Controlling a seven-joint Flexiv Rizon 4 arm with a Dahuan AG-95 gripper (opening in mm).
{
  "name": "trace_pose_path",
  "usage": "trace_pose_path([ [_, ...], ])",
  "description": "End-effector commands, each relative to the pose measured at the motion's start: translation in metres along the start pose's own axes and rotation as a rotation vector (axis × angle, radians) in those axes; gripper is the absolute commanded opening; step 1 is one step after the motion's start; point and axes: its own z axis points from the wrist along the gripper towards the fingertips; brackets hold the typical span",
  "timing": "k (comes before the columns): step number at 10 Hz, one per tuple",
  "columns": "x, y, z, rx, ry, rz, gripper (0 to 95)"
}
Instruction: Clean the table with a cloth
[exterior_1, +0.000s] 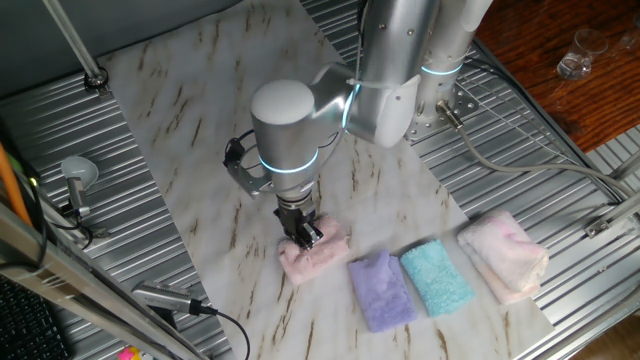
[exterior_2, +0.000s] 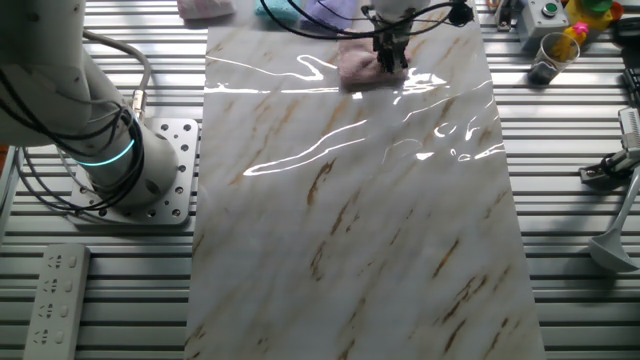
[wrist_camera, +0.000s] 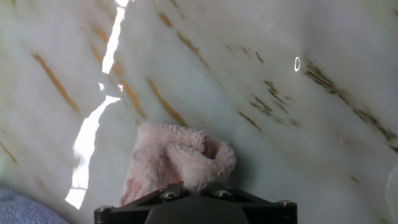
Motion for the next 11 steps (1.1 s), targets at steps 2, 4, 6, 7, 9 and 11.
trace_pose_path([
  [2,0.002,-0.018,-0.007,0.011,0.002,-0.099,0.0],
  [4,0.003,-0.031,-0.011,0.021,0.008,-0.149,0.0],
  [6,0.005,-0.050,-0.018,0.034,0.017,-0.211,0.0],
  [7,0.006,-0.057,-0.020,0.039,0.020,-0.231,0.0],
  [9,0.008,-0.058,-0.020,0.054,0.029,-0.253,0.0],
  [11,0.008,-0.058,-0.020,0.052,0.029,-0.288,0.0],
])
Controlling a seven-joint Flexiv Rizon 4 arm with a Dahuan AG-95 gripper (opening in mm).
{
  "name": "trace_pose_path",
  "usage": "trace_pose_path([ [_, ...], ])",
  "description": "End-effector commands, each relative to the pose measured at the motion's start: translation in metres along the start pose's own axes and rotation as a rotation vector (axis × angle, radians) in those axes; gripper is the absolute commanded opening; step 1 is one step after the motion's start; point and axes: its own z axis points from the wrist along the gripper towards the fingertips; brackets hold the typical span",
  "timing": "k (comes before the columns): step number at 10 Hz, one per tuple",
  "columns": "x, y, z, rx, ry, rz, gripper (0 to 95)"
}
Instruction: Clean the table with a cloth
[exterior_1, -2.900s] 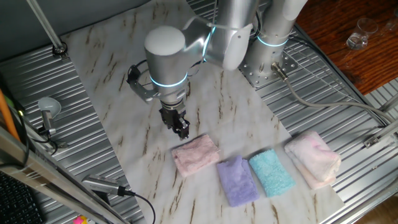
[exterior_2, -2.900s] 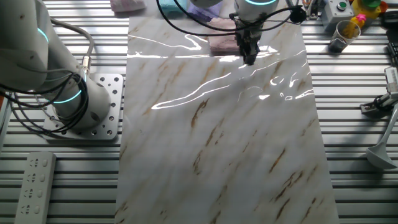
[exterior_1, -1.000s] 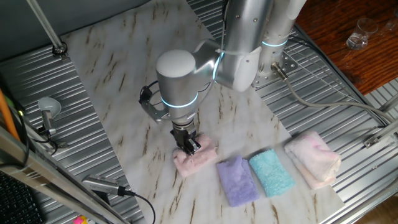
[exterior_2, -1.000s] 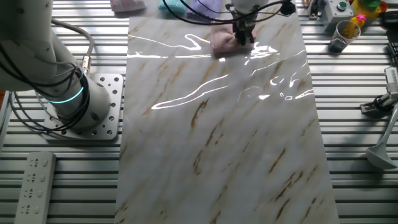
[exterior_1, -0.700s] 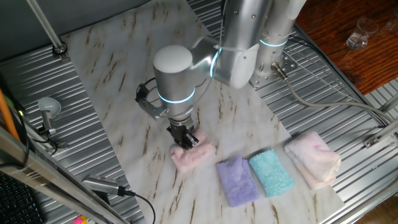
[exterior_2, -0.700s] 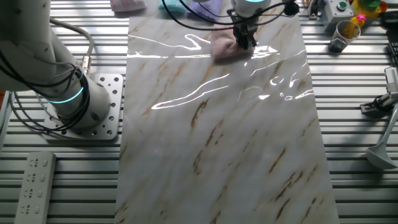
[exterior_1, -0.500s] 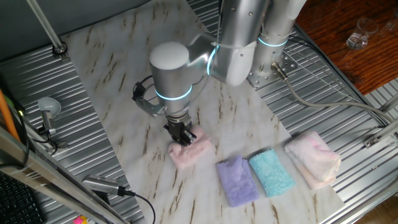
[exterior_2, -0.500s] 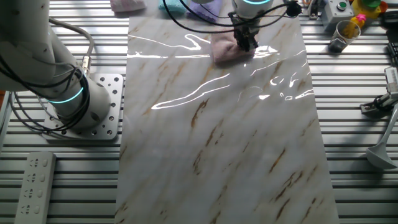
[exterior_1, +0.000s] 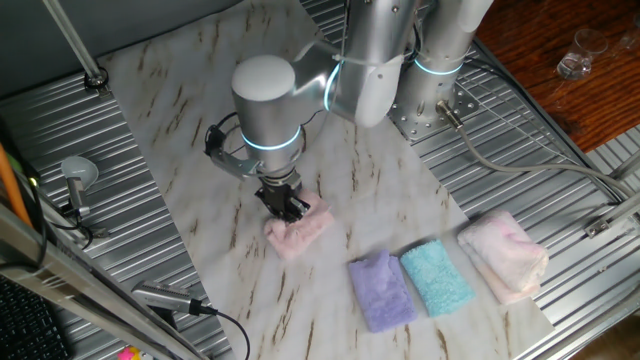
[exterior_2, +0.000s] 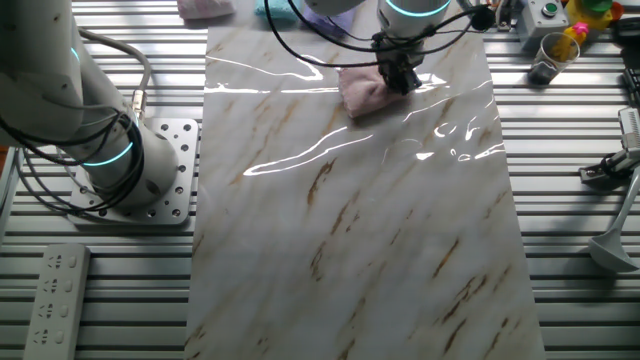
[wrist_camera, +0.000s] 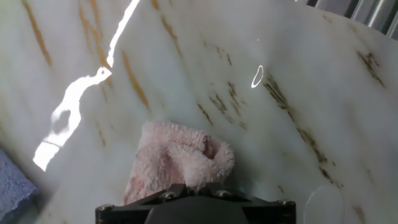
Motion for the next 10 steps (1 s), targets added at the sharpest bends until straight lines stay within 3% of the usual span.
trace_pose_path([
  [1,0.000,0.000,0.001,-0.003,-0.003,-0.008,0.0],
  [8,0.000,-0.003,0.001,0.003,-0.001,0.062,0.0],
  [9,0.002,-0.013,0.001,0.002,-0.002,0.049,0.0],
  [10,0.002,-0.033,-0.001,-0.003,-0.003,0.020,0.0],
])
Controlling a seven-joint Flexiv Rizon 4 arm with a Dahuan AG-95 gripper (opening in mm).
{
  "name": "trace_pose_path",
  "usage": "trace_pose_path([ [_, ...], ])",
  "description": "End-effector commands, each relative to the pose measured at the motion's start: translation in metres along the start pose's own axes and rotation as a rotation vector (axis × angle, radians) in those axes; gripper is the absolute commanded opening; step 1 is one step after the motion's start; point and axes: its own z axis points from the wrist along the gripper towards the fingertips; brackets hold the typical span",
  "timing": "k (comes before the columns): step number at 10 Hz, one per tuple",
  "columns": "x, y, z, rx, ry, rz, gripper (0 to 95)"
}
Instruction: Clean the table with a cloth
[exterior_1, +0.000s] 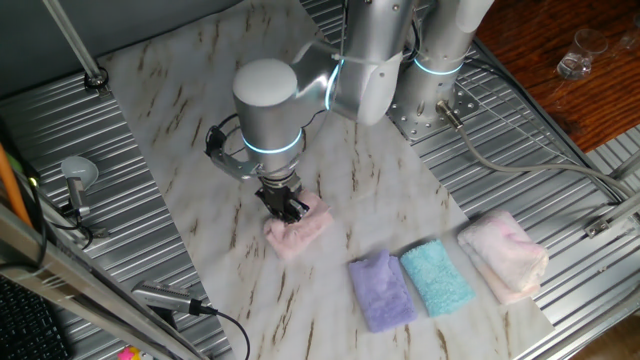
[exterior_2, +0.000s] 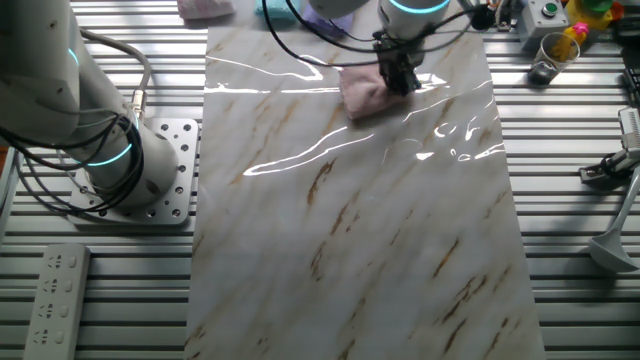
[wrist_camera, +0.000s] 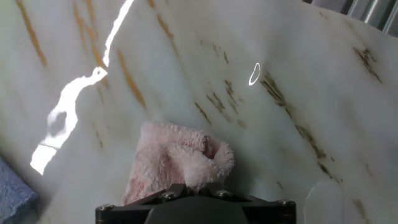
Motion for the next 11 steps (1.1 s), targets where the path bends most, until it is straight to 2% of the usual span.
trace_pose_path([
  [1,-0.002,-0.029,-0.002,-0.017,0.004,-0.067,0.0],
  [3,-0.005,-0.064,-0.005,-0.020,0.003,-0.127,0.0],
  [4,-0.008,-0.074,-0.007,-0.020,0.003,-0.142,0.0],
  [5,-0.010,-0.076,-0.009,-0.022,0.009,-0.147,0.0],
  [8,-0.010,-0.074,-0.008,-0.035,-0.004,-0.152,0.0],
  [9,-0.010,-0.074,-0.008,-0.031,0.000,-0.126,0.0],
  [10,-0.010,-0.074,-0.008,-0.014,0.010,-0.113,0.0],
  [11,-0.010,-0.074,-0.008,-0.014,0.011,-0.116,0.0],
])
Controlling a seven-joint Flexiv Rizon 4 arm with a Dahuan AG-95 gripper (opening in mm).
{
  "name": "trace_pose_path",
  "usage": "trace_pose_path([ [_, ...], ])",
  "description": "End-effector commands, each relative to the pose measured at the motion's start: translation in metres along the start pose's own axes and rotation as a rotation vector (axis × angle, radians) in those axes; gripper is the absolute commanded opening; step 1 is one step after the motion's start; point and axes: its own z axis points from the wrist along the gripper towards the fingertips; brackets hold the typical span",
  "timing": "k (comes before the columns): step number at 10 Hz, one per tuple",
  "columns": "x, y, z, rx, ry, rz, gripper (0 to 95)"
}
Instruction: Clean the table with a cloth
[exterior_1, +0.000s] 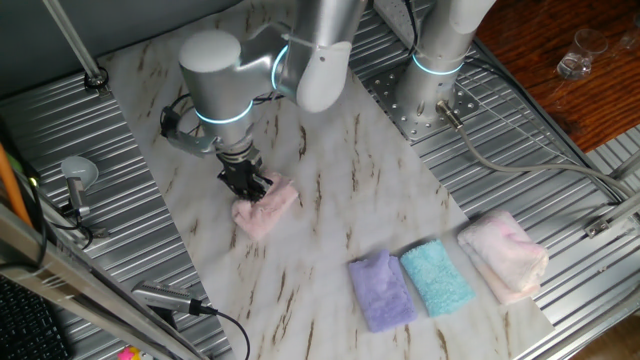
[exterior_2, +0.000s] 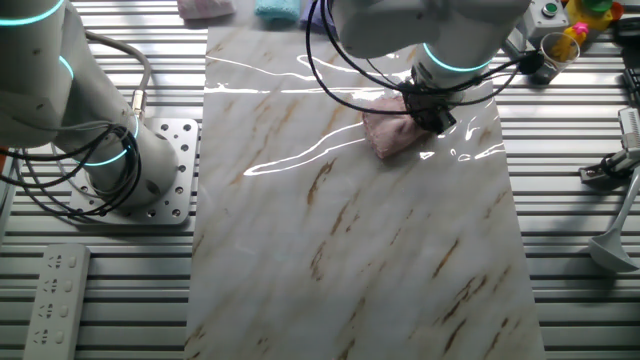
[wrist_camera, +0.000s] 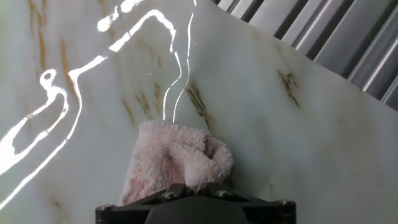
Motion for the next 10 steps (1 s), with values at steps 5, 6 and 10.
trace_pose_path([
  [5,0.0000,-0.0013,0.0004,0.025,0.023,-0.079,0.0],
  [6,0.0000,-0.0013,0.0004,0.025,0.024,-0.091,0.0],
  [10,0.0059,-0.0048,-0.0046,0.034,0.034,-0.121,0.0],
])
